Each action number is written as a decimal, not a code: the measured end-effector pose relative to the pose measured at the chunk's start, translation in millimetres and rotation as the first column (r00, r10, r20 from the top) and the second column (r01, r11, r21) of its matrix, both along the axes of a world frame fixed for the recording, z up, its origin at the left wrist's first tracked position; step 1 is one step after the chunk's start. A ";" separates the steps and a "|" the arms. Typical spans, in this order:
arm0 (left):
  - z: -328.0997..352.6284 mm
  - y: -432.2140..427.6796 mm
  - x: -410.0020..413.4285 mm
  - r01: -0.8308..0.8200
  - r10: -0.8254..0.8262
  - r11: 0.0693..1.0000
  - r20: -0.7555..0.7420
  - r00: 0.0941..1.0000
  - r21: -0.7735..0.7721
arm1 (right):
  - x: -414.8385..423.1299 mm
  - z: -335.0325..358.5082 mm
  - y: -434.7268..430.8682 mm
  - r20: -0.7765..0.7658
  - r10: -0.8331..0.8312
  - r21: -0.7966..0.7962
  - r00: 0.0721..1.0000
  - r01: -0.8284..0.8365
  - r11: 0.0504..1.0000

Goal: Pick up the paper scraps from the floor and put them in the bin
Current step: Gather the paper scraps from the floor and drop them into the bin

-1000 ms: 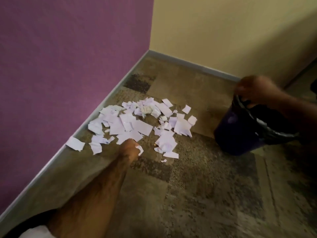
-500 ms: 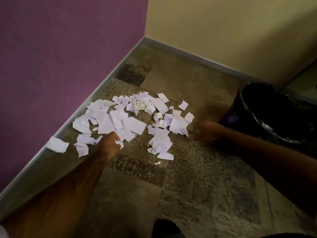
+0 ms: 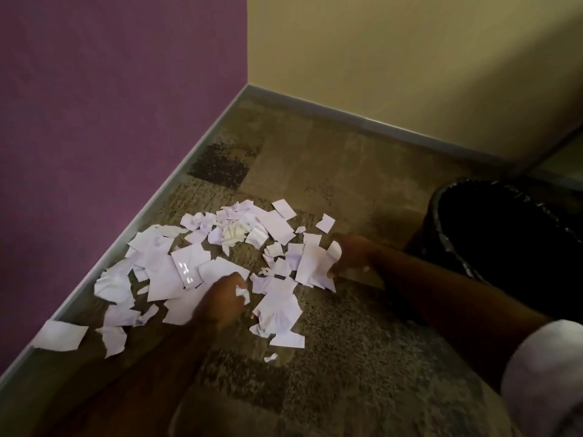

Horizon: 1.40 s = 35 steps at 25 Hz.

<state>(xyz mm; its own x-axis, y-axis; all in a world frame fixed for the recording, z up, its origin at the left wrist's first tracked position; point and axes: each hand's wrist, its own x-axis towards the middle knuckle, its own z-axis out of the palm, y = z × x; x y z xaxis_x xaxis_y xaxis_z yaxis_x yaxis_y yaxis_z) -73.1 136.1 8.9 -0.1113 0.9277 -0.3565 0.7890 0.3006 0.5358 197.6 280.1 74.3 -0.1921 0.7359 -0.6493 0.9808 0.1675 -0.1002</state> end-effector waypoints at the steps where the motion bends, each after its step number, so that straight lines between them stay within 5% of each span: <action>1: -15.9 0.6 10.0 0.060 -0.060 0.998 -0.011 0.998 0.014 | -0.3 -12.9 5.8 -0.020 -0.004 0.024 1.000 0.005 1.000; 10: -63.2 -17.4 57.0 0.101 -0.104 0.992 0.036 0.994 0.082 | 28.8 -79.6 -3.9 -0.228 -0.187 0.095 0.955 0.213 0.972; 16: -62.6 -35.4 78.2 0.458 -0.458 0.887 -0.205 0.865 -0.049 | -22.1 -78.6 -12.8 -0.036 0.076 -0.007 0.996 -0.077 0.997; 19: -71.6 -46.1 84.9 0.508 -0.491 0.861 -0.324 0.809 -0.036 | -49.8 -89.0 -30.7 -0.005 0.260 -0.014 0.966 -0.260 0.966; 22: -71.7 -48.9 88.6 0.477 -0.452 0.879 -0.281 0.847 0.021 | -61.5 -96.9 -48.0 0.020 0.393 0.091 0.919 -0.393 0.915; 26: -70.4 -51.2 88.3 0.426 -0.401 0.899 -0.198 0.895 0.102 | -61.7 -103.9 -65.1 -0.169 0.358 0.240 0.918 -0.314 0.919; 35: -40.1 -21.0 46.9 -0.107 0.069 0.977 0.200 0.977 0.187 | -26.0 -72.7 -73.0 -0.387 -0.080 0.049 0.918 0.107 0.993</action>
